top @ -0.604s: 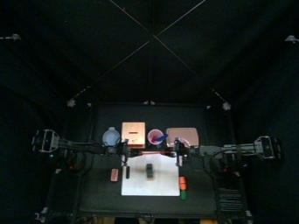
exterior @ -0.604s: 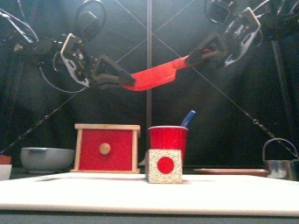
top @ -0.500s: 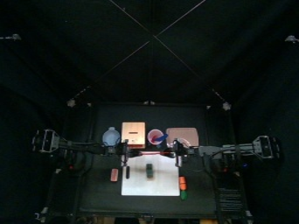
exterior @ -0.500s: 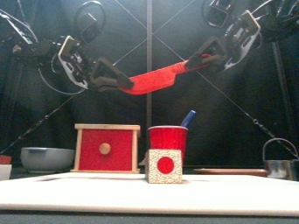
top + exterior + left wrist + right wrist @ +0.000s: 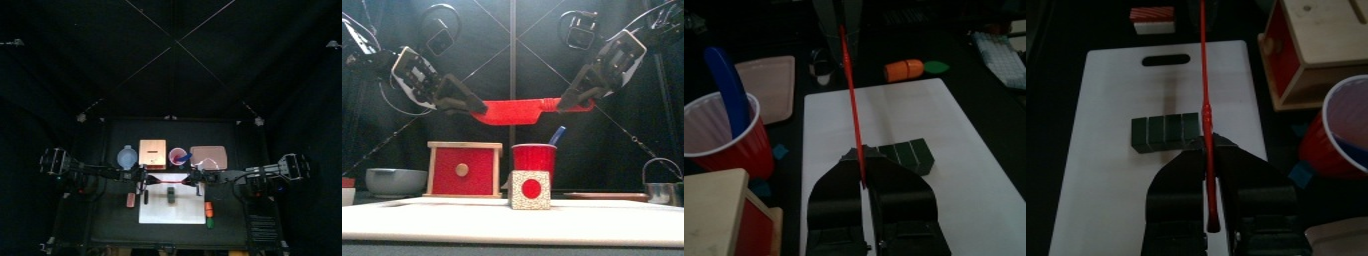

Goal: Cut the sushi into 4 pieces with the knife
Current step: Cut the sushi into 4 pieces

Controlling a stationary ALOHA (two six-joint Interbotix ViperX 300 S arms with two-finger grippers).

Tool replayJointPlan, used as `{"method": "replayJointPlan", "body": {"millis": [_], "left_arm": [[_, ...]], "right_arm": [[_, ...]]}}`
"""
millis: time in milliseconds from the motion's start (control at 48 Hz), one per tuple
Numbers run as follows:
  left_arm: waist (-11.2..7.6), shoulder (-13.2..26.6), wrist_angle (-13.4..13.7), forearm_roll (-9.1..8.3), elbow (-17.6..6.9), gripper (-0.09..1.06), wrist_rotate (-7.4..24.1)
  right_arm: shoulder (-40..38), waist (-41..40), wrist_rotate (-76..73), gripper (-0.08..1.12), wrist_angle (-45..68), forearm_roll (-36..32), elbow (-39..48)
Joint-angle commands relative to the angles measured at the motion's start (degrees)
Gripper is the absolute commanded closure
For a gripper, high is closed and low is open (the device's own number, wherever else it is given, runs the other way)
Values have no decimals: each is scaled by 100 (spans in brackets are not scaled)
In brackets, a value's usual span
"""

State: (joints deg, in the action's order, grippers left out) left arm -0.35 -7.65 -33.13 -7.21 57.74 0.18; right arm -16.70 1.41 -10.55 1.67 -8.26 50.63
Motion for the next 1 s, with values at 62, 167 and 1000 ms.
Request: {"method": "replayJointPlan", "body": {"millis": [62,167,1000], "left_arm": [[-53,352,-70,9,-149,73,-9],[-62,633,-70,26,-255,73,-18],[-439,1327,-70,413,-580,73,-53]], "right_arm": [[149,18,0,94,-35,62,-44],[343,18,9,94,-44,62,-70],[976,79,9,94,70,62,-132]]}}
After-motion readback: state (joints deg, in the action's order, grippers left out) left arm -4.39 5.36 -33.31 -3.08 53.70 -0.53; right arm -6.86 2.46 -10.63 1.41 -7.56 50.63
